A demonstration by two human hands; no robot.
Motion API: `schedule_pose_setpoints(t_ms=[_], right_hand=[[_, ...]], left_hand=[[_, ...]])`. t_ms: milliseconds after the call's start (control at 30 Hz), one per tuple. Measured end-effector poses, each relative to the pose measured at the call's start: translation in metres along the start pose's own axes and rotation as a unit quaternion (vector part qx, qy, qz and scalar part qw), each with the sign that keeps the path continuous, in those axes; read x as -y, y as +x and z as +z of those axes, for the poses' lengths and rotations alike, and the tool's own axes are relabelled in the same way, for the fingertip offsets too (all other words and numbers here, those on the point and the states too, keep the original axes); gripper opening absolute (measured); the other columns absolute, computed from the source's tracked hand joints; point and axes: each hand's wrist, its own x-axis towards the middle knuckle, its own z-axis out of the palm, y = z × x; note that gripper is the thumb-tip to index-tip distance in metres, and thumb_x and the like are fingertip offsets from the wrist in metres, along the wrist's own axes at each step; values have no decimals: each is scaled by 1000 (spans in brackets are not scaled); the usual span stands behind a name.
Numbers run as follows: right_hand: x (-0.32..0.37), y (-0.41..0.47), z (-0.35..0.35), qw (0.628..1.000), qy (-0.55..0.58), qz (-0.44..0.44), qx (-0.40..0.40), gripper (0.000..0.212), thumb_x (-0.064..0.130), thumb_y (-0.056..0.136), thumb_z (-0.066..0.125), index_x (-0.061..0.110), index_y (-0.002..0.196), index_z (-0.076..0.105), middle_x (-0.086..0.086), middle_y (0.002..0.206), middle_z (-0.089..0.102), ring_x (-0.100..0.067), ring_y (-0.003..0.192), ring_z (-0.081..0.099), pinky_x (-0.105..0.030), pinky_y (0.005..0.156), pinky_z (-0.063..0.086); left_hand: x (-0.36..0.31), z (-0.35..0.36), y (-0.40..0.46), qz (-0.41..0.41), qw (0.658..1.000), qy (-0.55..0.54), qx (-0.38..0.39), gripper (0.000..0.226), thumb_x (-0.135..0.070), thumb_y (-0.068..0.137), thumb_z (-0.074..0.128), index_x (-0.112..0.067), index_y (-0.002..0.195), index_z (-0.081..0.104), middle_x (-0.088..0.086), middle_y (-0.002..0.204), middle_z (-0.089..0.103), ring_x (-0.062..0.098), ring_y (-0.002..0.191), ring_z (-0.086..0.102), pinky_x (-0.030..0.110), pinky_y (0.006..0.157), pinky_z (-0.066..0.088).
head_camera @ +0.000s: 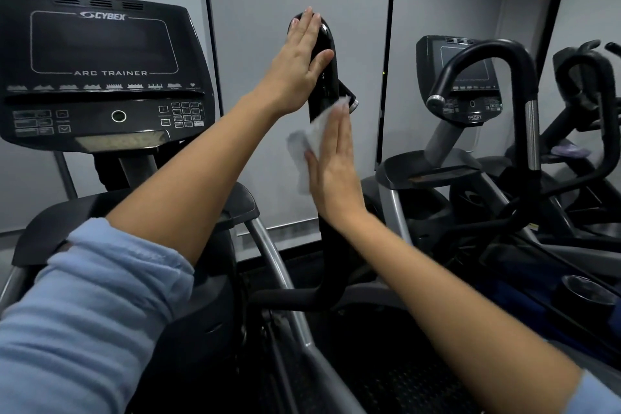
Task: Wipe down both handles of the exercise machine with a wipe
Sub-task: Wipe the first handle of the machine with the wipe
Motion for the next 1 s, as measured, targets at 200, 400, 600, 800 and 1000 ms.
schedule_pose_setpoints(t_ms=[200, 400, 600, 800, 1000], right_hand=[[4, -7, -3, 995, 78, 64, 7, 70, 32, 99, 38, 9, 149, -6, -9, 160, -1, -18, 147, 6, -15, 106, 11], [-12, -70, -1, 967, 182, 163, 68, 74, 42, 96, 41, 19, 150, -4, -4, 158, 14, -21, 142, 25, -33, 114, 24], [-6, 35, -13, 926, 323, 187, 50, 45, 43, 89, 55, 13, 119, 41, -3, 103, 62, -19, 93, 63, -34, 83, 56], [-12, 2, -15, 870, 426, 236, 79, 23, 19, 91, 59, 6, 108, 50, -5, 88, 62, -11, 66, 65, -28, 50, 57], [-18, -27, -13, 908, 332, 238, 94, 25, 18, 87, 65, 8, 105, 51, -8, 93, 63, -20, 81, 64, -26, 67, 58]], left_hand=[[0, 0, -1, 1, 1000, 6, 5, 58, -28, 102, 31, -8, 149, 3, 6, 159, -4, 21, 147, -8, 24, 113, -1], [1, 1, -1, 7, 1000, 20, 6, 58, -29, 102, 29, -7, 149, 2, 7, 159, -5, 23, 146, -9, 29, 116, -1], [1, -3, 0, 3, 999, 32, 21, 59, -28, 102, 30, -6, 149, 2, 9, 159, -5, 23, 146, -9, 25, 113, -3], [1, -2, 0, 6, 999, 27, 22, 59, -29, 102, 30, -5, 149, 1, 9, 159, -6, 24, 146, -9, 27, 115, -3], [1, -2, 0, 8, 1000, 21, 21, 60, -29, 102, 30, -7, 149, 1, 8, 159, -7, 23, 146, -9, 27, 115, -2]])
